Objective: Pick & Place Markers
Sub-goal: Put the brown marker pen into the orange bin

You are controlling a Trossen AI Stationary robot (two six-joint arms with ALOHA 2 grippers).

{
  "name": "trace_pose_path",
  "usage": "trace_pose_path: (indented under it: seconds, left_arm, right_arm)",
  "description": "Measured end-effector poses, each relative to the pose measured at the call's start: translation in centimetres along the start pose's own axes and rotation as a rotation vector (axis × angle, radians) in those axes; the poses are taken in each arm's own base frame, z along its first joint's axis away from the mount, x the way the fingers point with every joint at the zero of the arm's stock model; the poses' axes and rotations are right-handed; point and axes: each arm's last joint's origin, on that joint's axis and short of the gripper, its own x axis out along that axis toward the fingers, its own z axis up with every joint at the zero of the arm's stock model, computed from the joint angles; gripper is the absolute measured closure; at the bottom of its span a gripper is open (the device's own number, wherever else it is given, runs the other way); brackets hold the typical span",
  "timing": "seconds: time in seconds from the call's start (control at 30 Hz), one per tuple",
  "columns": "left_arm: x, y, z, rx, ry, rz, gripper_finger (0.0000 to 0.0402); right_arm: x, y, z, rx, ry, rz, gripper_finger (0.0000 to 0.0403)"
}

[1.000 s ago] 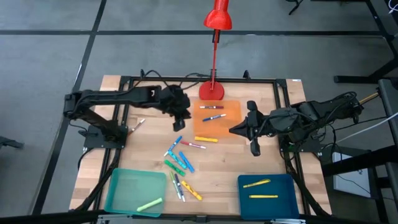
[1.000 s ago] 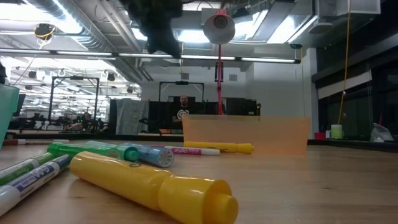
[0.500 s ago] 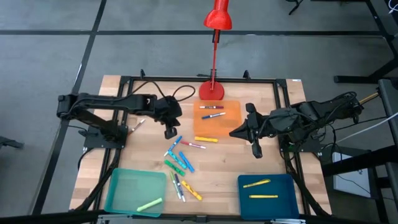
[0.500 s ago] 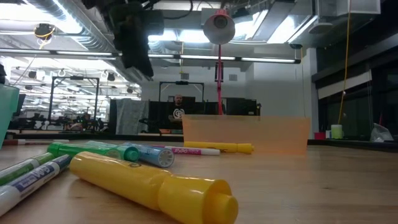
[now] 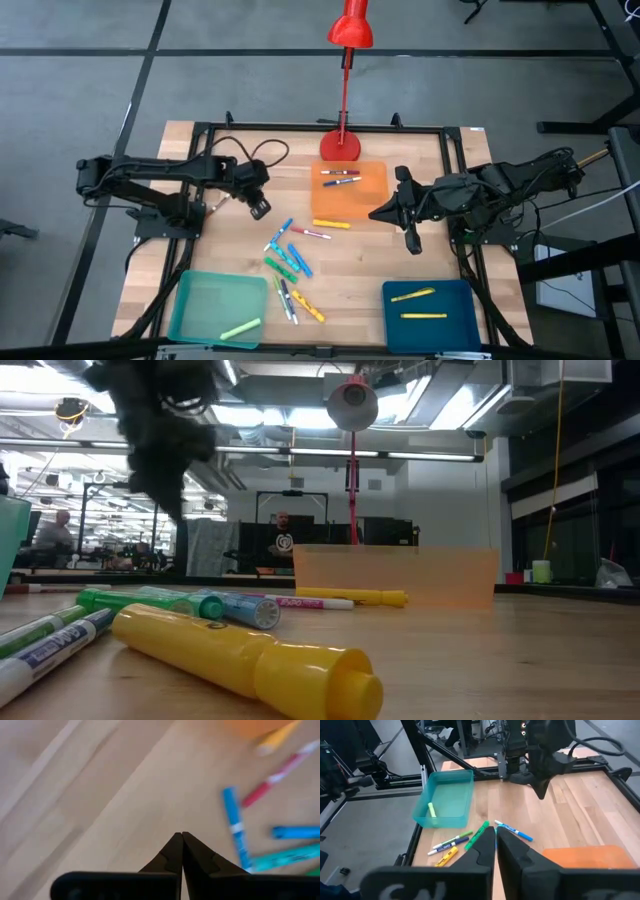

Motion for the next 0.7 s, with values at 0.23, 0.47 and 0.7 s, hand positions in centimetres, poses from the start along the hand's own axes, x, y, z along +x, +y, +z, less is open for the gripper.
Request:
trace_pose_path:
  seconds: [0.23, 0.47, 0.7]
  left_arm:
    - [-0.2, 1.8, -1.4, -0.125, 0.114, 0.125, 0.0399]
    - [-0.6, 3.4, -2.2, -0.286, 0.199, 0.261, 0.0399]
    - [-1.2, 4.6, -3.2, -0.533, 0.279, 0.410, 0.0399]
  right_arm:
    - [0.0, 0.0, 0.0, -0.022, 0.000, -0.002, 0.0396]
    - [0.0, 0.0, 0.0, -0.019, -0.001, -0.002, 0.0389]
    - [0.0, 0.0, 0.0, -0.024, -0.001, -0.002, 0.0380]
